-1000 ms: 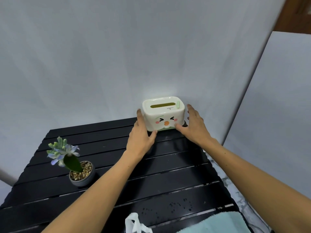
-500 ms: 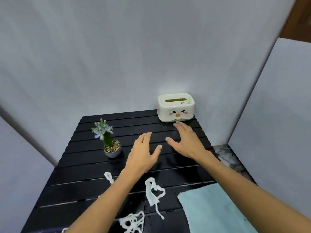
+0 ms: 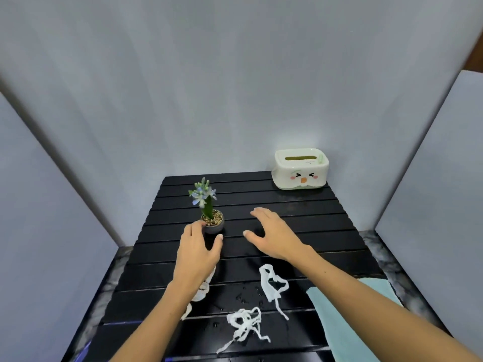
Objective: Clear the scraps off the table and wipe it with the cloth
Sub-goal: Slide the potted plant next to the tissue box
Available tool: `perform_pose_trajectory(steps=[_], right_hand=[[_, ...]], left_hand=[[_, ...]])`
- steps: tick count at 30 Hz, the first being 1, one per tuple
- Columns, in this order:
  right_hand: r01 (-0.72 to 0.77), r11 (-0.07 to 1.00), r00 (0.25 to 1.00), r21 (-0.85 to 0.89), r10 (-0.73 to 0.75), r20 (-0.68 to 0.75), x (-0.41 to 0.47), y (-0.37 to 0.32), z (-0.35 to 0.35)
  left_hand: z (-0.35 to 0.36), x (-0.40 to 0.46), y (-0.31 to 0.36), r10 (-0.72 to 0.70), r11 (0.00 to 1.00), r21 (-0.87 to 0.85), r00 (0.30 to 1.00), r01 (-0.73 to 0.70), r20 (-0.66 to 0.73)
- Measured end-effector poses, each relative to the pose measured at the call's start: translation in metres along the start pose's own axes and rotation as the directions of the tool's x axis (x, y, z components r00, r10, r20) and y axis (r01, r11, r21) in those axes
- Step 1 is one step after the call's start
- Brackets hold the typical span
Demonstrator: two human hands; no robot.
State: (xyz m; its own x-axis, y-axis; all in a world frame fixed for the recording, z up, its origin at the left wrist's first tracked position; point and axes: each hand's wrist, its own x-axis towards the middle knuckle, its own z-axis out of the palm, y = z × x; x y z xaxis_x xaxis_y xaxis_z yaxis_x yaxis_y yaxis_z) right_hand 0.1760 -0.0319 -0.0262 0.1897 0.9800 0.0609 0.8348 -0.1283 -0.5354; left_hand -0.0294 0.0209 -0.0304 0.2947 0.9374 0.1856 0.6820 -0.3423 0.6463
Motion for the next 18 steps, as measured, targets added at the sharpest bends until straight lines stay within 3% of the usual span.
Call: perform_pose_trajectory(steps=[8, 18], right_hand=[[-0.002, 0.998, 1.0, -0.069, 0.004, 0.029, 0.017, -0.002, 0.021], [-0.051, 0.991, 0.999, -0.12, 0.049, -0.017, 0.03, 0.021, 0.016]], left_hand=[[0.003, 0.04, -0.021, -0.021, 0.999, -0.041, 0.989, 0.027, 0.146], [0.027, 0.058, -0.011, -0.004, 1.0, -0.013, 0.999, 0.005, 0.043]])
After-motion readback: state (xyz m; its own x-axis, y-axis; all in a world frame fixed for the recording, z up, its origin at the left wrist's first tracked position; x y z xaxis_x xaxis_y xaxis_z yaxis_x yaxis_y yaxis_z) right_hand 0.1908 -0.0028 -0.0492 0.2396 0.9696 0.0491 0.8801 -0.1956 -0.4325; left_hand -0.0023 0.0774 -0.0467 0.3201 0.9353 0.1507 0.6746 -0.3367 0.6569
